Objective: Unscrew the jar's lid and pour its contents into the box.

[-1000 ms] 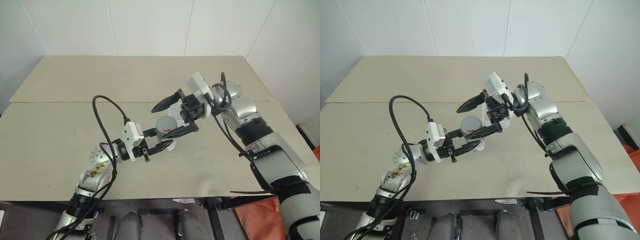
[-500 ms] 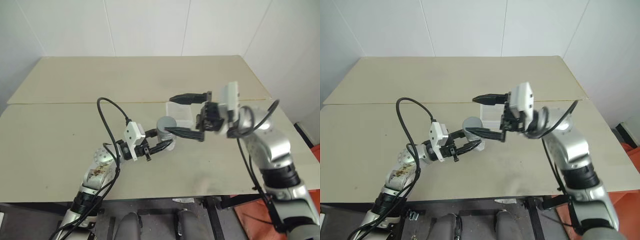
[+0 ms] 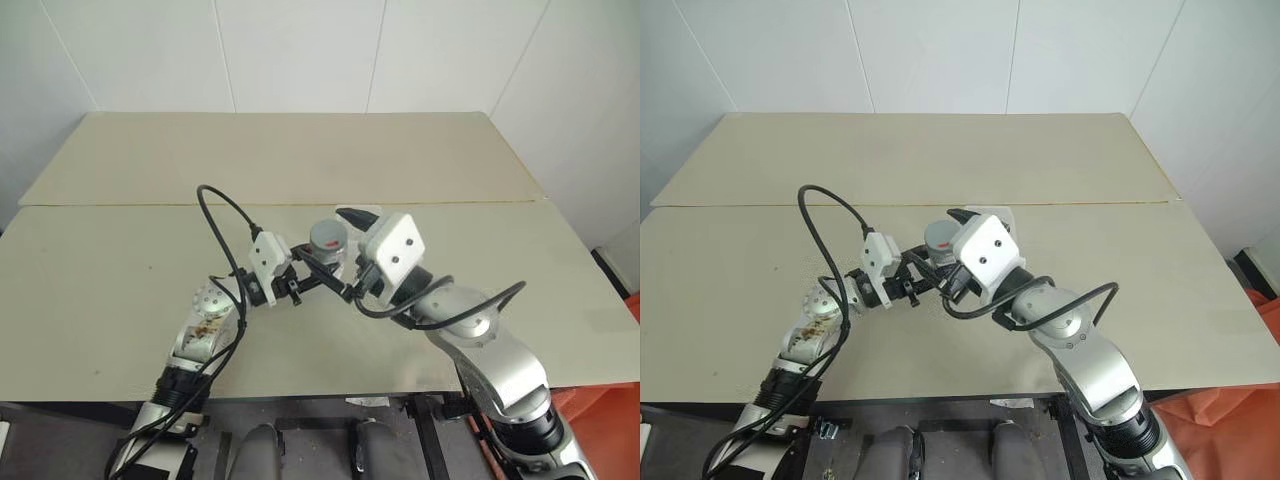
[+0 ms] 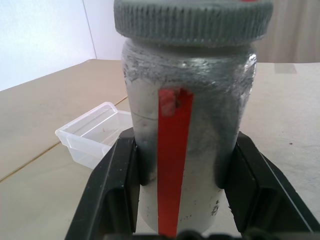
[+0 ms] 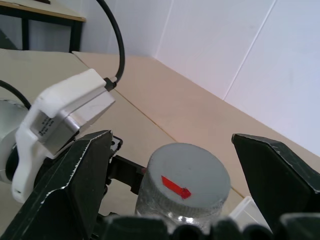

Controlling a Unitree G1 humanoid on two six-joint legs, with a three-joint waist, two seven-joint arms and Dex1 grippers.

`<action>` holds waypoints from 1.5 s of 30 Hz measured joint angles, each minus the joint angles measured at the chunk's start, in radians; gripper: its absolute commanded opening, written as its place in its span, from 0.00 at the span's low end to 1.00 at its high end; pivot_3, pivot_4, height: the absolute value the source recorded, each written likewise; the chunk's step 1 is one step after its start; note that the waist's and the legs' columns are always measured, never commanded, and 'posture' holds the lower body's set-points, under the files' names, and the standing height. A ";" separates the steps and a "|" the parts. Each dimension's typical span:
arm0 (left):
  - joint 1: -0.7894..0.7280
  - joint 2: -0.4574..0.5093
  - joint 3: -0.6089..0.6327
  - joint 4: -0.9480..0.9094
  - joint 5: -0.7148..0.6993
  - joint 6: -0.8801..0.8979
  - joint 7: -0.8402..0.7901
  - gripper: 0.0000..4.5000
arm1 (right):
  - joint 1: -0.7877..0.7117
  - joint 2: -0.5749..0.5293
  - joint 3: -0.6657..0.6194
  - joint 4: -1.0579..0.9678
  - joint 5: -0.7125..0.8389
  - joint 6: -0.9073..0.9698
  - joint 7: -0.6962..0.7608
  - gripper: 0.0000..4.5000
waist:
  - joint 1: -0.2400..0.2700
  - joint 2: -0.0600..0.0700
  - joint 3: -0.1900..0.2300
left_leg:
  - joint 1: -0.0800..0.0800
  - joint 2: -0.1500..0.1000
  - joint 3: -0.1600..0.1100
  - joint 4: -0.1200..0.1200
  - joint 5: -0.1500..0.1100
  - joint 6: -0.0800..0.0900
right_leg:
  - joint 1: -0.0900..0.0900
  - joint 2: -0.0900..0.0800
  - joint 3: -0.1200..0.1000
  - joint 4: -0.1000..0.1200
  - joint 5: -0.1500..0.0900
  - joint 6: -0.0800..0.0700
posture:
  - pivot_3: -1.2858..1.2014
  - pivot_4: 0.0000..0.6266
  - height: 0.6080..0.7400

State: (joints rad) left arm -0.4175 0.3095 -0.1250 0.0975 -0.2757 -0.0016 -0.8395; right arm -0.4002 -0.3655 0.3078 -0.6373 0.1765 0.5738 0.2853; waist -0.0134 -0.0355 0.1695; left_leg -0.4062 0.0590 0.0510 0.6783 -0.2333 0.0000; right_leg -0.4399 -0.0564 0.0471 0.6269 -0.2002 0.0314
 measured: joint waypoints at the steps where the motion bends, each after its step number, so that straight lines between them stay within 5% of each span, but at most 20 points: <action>1: 0.000 -0.001 0.000 0.000 0.000 -0.001 0.000 0.44 | 0.000 0.005 0.000 0.016 -0.009 -0.001 -0.004 0.99 | -0.001 0.000 0.000 | 0.000 0.000 0.000 0.000 0.000 0.000 | 0.000 0.000 0.000 0.000 0.000 0.000 | 0.52 0.24 1.00; 18: 0.020 -0.006 -0.002 -0.002 0.001 -0.001 0.008 0.44 | 0.000 0.095 -0.014 0.097 -0.075 -0.003 -0.008 0.99 | -0.001 0.000 0.000 | 0.000 0.000 0.000 0.000 0.000 0.000 | 0.000 0.000 0.000 0.000 0.000 0.000 | 0.52 0.24 1.00; 25: 0.018 -0.010 -0.005 -0.002 0.001 -0.002 0.006 0.44 | 0.016 0.113 -0.017 0.095 -0.069 -0.003 0.009 0.61 | -0.001 0.000 0.000 | 0.000 0.000 0.000 0.000 0.000 0.000 | 0.000 0.000 0.000 0.000 0.000 0.000 | 0.52 0.24 1.00; 36: 0.018 -0.010 -0.005 -0.002 0.002 -0.002 0.002 0.44 | 0.018 0.114 -0.026 0.095 -0.067 -0.003 0.021 0.61 | -0.001 0.000 0.000 | 0.000 0.000 0.000 0.000 0.000 0.000 | 0.000 0.000 0.000 0.000 0.000 0.000 | 0.52 0.24 1.00; 45: 0.038 0.024 -0.005 -0.068 -0.043 0.025 -0.074 0.44 | -0.074 -0.040 -0.145 0.212 0.148 -0.090 0.400 0.61 | -0.004 0.000 0.000 | 0.001 0.001 -0.001 0.000 0.000 0.000 | 0.001 0.001 0.000 -0.001 0.000 0.001 | 0.52 0.24 1.00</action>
State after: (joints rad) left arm -0.3799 0.3331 -0.1301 0.0297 -0.3190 0.0231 -0.9134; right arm -0.4742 -0.4055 0.1628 -0.4250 0.3242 0.4836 0.6857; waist -0.0174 -0.0355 0.1696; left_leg -0.4054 0.0596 0.0504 0.6780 -0.2333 0.0001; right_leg -0.4392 -0.0557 0.0467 0.6263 -0.2006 0.0320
